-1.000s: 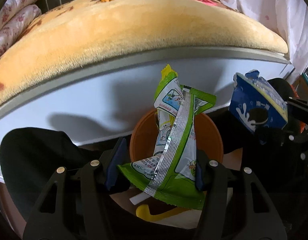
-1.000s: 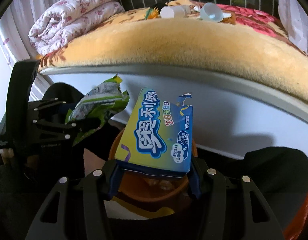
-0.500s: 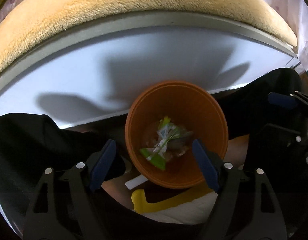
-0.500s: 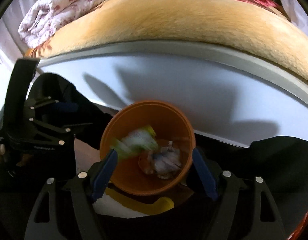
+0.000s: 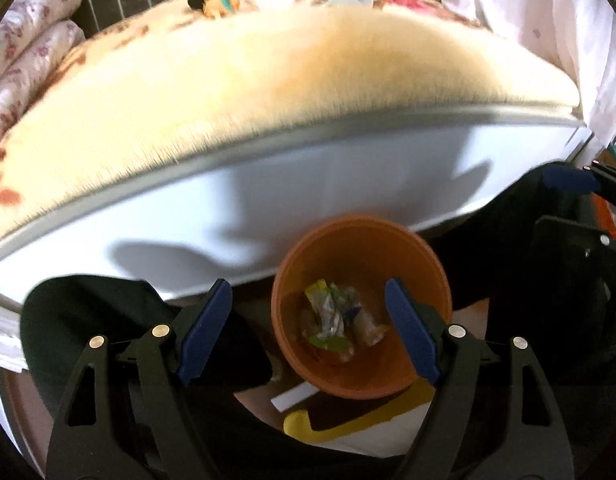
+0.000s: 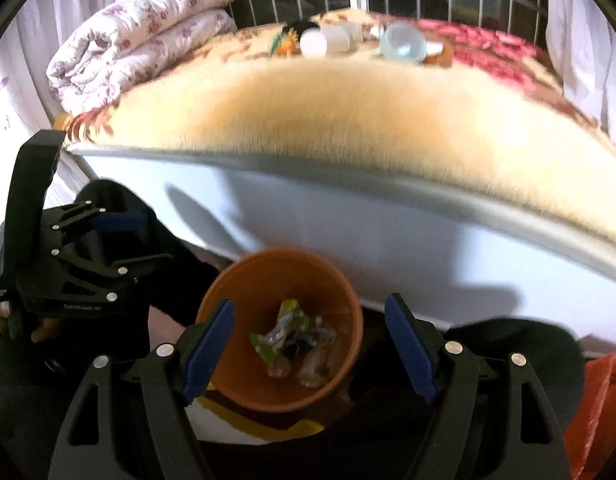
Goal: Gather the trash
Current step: 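Move both grippers back over the bed toward the remaining items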
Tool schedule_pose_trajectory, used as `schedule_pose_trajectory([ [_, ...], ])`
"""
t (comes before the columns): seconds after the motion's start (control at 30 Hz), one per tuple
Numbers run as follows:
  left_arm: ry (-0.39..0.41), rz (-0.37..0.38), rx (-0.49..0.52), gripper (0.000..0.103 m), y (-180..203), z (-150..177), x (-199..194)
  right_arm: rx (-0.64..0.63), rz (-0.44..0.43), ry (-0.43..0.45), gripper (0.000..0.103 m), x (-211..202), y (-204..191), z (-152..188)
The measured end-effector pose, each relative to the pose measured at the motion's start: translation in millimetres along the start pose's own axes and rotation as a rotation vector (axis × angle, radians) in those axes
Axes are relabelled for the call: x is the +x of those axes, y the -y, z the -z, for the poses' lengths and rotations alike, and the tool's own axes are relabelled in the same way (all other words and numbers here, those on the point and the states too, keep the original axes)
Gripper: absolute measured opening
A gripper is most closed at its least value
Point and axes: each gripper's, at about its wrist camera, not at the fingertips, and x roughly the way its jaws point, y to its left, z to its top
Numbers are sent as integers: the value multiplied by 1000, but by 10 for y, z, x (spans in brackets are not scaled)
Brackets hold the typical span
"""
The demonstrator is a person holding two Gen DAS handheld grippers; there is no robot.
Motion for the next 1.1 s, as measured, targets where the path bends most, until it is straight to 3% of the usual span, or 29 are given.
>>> schedule_pose_trajectory([
  [0.23, 64, -15, -41, 80, -135, -176, -115, -10, 34, 126, 76, -202, 155, -556],
  [0.47, 116, -22, -105, 80, -317, -459, -139, 62, 24, 208, 76, -58, 387, -1306],
  [0.7, 175, -47, -173, 80, -628, -992, -157, 134, 27, 210, 76, 380, 542, -2087],
  [0.9, 190, -43, -234, 84, -848, -1336, -54, 183, 41, 166, 75, 865, 672, -2494],
  [0.97, 199, -54, -237, 84, -886, -1420, -28, 221, 43, 152, 70, 1038, 764, -2621],
  [1.1, 206, -54, -266, 85, -952, -1516, 38, 311, 50, 117, 49, 1301, 952, -2777],
])
